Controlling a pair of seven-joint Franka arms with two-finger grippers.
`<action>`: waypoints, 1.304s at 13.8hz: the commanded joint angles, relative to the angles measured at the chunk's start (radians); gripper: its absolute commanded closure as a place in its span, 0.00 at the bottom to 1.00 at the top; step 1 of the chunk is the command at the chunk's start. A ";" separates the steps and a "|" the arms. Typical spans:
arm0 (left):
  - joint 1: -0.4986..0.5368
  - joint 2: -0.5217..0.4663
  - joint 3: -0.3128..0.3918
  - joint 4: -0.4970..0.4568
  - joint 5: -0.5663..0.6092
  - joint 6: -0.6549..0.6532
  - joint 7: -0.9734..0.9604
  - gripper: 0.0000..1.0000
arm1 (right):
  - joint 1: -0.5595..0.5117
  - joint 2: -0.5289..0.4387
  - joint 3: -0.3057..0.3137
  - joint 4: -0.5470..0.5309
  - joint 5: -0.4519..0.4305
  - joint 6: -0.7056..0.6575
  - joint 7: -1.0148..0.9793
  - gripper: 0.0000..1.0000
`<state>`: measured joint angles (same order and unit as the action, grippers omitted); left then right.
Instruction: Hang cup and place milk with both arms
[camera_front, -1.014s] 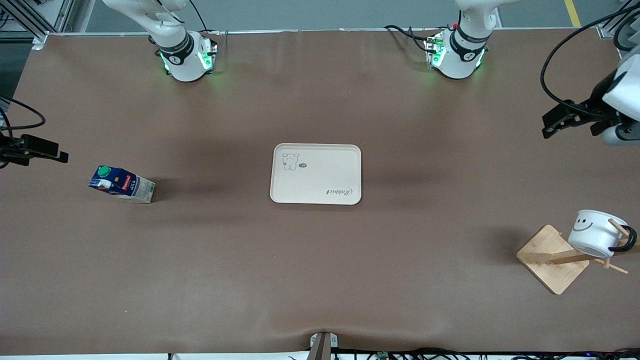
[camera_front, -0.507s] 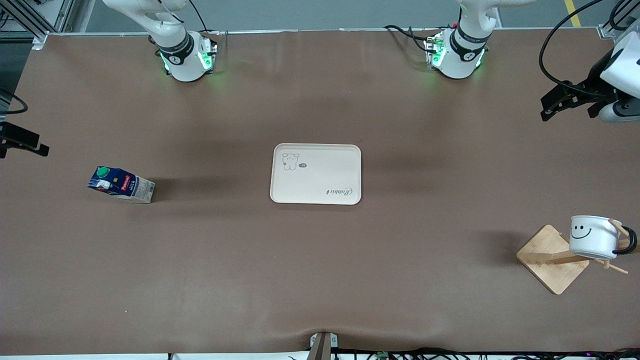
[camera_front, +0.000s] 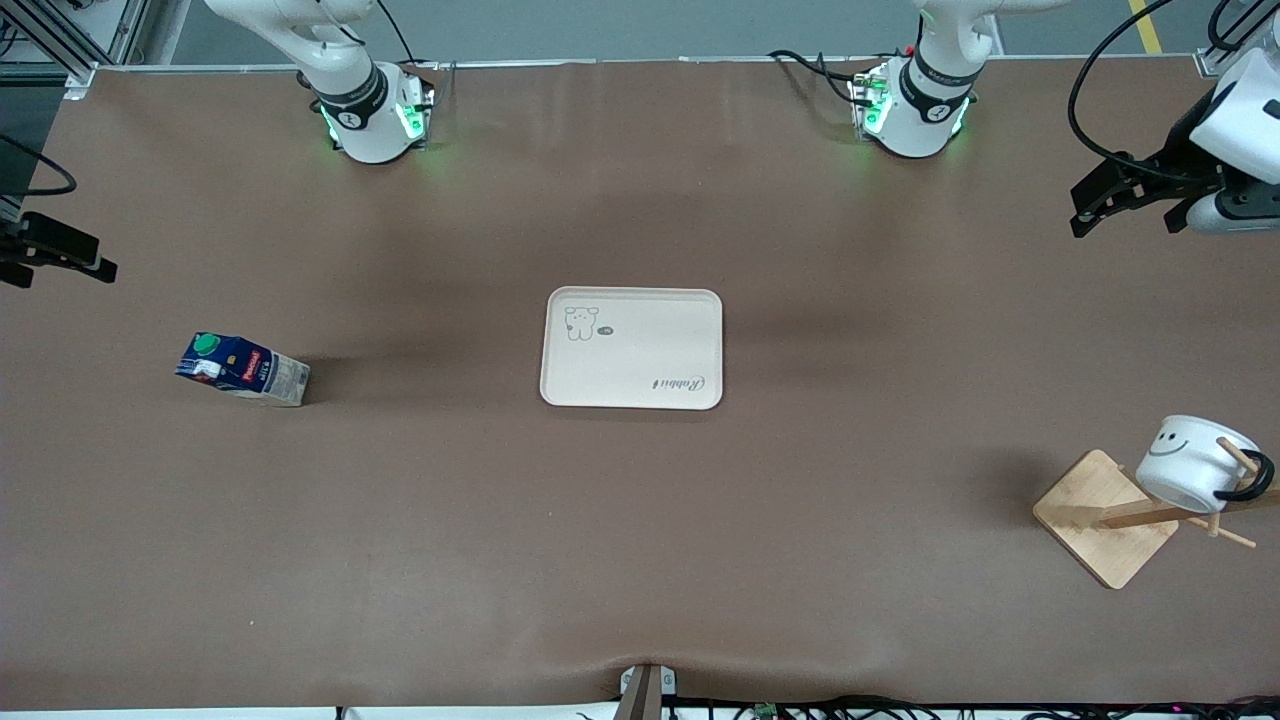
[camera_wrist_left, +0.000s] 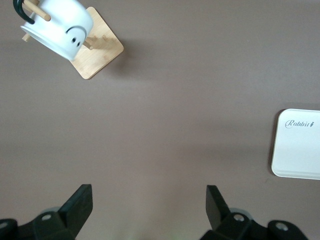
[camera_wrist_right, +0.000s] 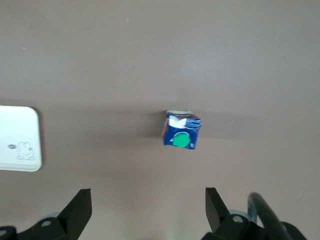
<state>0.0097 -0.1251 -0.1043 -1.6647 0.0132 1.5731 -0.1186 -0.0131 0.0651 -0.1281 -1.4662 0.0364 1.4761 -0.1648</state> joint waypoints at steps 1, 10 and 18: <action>0.018 -0.001 -0.008 0.000 -0.010 0.008 0.013 0.00 | 0.018 -0.019 0.001 0.026 -0.046 -0.008 0.019 0.00; 0.050 0.010 -0.005 0.057 -0.002 0.002 0.050 0.00 | 0.038 -0.041 -0.005 0.014 -0.033 -0.036 0.159 0.00; 0.053 0.051 -0.005 0.091 -0.004 -0.016 0.057 0.00 | 0.041 -0.143 -0.002 -0.103 -0.033 0.044 0.165 0.00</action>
<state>0.0529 -0.1074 -0.1023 -1.6260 0.0133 1.5740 -0.0775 0.0307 -0.0508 -0.1368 -1.5558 0.0120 1.5136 -0.0021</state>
